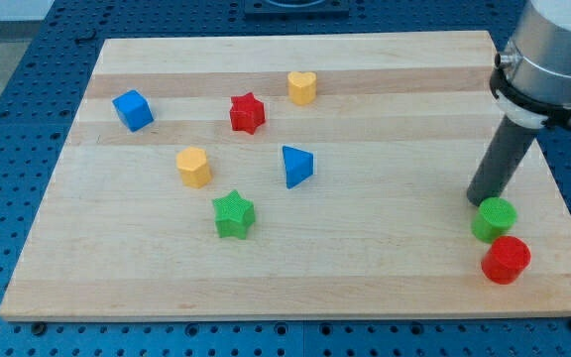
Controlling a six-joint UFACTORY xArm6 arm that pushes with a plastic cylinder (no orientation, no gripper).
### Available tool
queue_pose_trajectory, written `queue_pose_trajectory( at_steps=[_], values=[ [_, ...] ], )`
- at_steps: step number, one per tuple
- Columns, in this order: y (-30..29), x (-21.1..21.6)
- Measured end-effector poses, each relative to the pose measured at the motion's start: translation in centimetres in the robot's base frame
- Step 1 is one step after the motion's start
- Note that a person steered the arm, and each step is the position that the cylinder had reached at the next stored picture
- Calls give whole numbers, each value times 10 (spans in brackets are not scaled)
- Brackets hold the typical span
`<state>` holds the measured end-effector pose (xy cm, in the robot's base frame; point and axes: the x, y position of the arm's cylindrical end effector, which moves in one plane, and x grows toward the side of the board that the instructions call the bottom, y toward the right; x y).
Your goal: Push the green star towards right
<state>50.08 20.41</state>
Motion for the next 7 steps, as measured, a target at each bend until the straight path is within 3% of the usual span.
queue_pose_trajectory(
  at_steps=[1, 2, 3, 5, 6, 7],
  values=[
    [0, 13],
    [-4, -5],
    [-61, -5],
    [-222, 78],
    [-326, 66],
    [-355, 22]
  ],
)
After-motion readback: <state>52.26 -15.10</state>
